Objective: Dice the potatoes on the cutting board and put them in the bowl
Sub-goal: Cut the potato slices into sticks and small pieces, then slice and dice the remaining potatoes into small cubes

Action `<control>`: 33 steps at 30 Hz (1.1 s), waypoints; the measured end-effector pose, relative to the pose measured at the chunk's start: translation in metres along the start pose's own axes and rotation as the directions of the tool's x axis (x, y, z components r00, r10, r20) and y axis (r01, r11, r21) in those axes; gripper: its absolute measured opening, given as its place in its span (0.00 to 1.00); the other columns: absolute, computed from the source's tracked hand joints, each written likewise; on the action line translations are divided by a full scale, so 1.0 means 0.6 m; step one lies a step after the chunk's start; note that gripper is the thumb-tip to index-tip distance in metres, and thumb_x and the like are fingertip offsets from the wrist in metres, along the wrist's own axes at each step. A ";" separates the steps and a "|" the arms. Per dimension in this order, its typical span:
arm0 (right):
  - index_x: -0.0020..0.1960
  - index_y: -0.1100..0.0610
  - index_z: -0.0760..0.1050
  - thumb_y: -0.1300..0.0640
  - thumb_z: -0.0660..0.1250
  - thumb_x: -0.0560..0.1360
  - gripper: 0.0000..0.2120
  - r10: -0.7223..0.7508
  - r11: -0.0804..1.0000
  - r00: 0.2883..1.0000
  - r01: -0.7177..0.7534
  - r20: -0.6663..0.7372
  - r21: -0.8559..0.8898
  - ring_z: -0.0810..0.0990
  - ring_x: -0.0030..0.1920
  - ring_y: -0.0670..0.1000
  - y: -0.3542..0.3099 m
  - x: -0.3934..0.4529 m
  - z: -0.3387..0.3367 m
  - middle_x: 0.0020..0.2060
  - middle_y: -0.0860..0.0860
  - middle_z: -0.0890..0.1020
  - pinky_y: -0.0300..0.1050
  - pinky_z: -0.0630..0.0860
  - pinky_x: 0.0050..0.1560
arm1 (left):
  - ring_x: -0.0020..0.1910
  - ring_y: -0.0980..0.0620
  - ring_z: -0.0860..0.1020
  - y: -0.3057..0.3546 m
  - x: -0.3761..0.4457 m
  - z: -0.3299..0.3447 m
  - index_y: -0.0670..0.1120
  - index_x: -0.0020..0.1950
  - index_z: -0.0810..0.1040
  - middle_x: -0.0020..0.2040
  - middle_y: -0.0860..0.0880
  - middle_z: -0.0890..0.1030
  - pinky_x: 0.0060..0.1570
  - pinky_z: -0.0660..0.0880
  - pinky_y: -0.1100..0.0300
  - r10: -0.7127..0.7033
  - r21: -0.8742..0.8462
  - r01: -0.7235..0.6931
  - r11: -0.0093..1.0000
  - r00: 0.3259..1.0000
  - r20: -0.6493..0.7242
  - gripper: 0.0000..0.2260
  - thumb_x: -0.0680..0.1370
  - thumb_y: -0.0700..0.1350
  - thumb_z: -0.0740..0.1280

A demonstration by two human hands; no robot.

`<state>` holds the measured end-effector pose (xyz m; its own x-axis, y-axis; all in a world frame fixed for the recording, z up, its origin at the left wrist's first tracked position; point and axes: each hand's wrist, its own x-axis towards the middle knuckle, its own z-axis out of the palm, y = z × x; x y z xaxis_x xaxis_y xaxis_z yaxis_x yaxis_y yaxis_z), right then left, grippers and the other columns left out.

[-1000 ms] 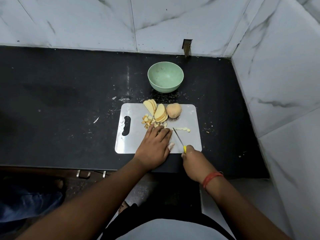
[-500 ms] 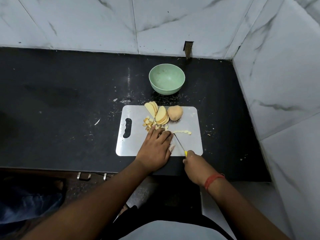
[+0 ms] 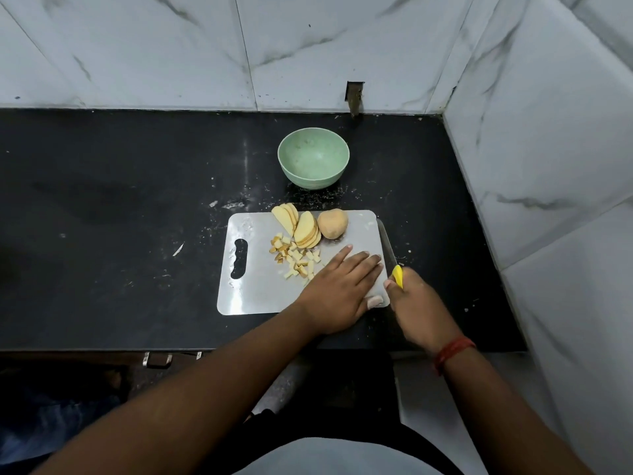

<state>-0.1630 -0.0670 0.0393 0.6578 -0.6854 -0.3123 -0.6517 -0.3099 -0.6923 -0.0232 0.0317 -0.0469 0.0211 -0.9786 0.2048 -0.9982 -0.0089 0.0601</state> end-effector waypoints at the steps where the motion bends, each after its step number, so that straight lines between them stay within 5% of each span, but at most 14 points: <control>1: 0.43 0.53 0.66 0.55 0.60 0.82 0.09 -0.005 1.000 1.000 0.005 0.002 -0.005 0.72 0.35 0.46 0.002 0.000 -0.002 0.35 0.49 0.74 0.42 0.66 0.35 | 0.77 0.42 0.66 -0.003 0.007 0.003 0.40 0.78 0.68 0.77 0.42 0.70 0.80 0.53 0.42 0.000 0.039 -0.002 0.999 0.999 0.045 0.30 0.85 0.58 0.48; 5: 0.46 0.56 0.68 0.52 0.58 0.82 0.09 0.012 1.000 1.000 -0.012 0.027 -0.022 0.73 0.36 0.49 0.009 0.003 -0.011 0.37 0.52 0.76 0.45 0.67 0.36 | 0.78 0.41 0.65 -0.030 -0.014 0.010 0.40 0.78 0.68 0.78 0.41 0.69 0.80 0.53 0.41 -0.106 0.121 0.091 0.988 0.987 0.121 0.34 0.85 0.61 0.43; 14: 0.46 0.56 0.69 0.52 0.58 0.82 0.09 0.001 1.000 0.997 -0.001 0.077 -0.003 0.75 0.39 0.51 -0.003 0.012 -0.001 0.39 0.52 0.76 0.50 0.73 0.44 | 0.78 0.41 0.65 -0.069 -0.072 -0.013 0.42 0.75 0.73 0.76 0.43 0.71 0.79 0.54 0.40 -0.210 0.032 0.210 0.977 0.978 -0.011 0.26 0.85 0.58 0.56; 17: 0.47 0.56 0.69 0.52 0.58 0.82 0.09 -0.017 1.000 0.996 0.018 0.086 -0.010 0.74 0.39 0.50 -0.014 0.012 0.000 0.40 0.53 0.76 0.48 0.72 0.42 | 0.76 0.41 0.67 -0.091 -0.057 -0.040 0.41 0.75 0.73 0.74 0.40 0.72 0.80 0.53 0.40 -0.451 -0.151 0.433 0.888 0.886 -0.110 0.26 0.84 0.56 0.53; 20: 0.46 0.55 0.69 0.52 0.57 0.82 0.09 -0.011 1.000 0.995 0.013 0.098 -0.023 0.74 0.38 0.50 -0.016 0.011 0.003 0.39 0.52 0.76 0.47 0.71 0.40 | 0.77 0.41 0.63 -0.142 -0.041 -0.071 0.41 0.79 0.67 0.77 0.39 0.68 0.81 0.51 0.43 -0.613 -0.228 0.586 0.777 0.787 -0.066 0.24 0.85 0.51 0.58; 25: 0.45 0.53 0.68 0.52 0.57 0.82 0.09 -0.013 0.999 0.994 0.017 0.106 -0.037 0.74 0.37 0.49 -0.007 0.004 0.005 0.38 0.51 0.76 0.47 0.71 0.41 | 0.78 0.43 0.63 -0.238 -0.012 -0.094 0.46 0.79 0.68 0.79 0.44 0.66 0.81 0.49 0.43 -0.440 -0.063 0.456 0.888 0.880 0.178 0.23 0.85 0.50 0.58; 28: 0.44 0.53 0.68 0.52 0.58 0.82 0.09 -0.013 1.000 0.995 0.015 0.101 -0.019 0.73 0.35 0.49 -0.004 0.003 0.002 0.36 0.50 0.75 0.47 0.71 0.39 | 0.73 0.42 0.70 -0.257 -0.001 -0.103 0.45 0.77 0.71 0.75 0.44 0.71 0.78 0.57 0.45 -0.392 -0.002 0.413 0.911 0.867 0.306 0.23 0.84 0.52 0.54; 33: 0.46 0.55 0.69 0.53 0.57 0.83 0.09 -0.013 1.000 0.995 0.013 0.097 0.001 0.73 0.37 0.48 -0.001 0.003 -0.002 0.37 0.50 0.75 0.45 0.70 0.38 | 0.60 0.42 0.76 -0.254 -0.034 -0.115 0.43 0.69 0.76 0.63 0.44 0.77 0.59 0.72 0.50 -0.447 -0.094 0.475 0.875 0.868 0.217 0.24 0.83 0.54 0.51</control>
<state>-0.1620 -0.0689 0.0398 0.7000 -0.6140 -0.3647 -0.6425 -0.3188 -0.6968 0.1323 0.0674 0.0070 0.4524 -0.8897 -0.0612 -0.8580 -0.4530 0.2421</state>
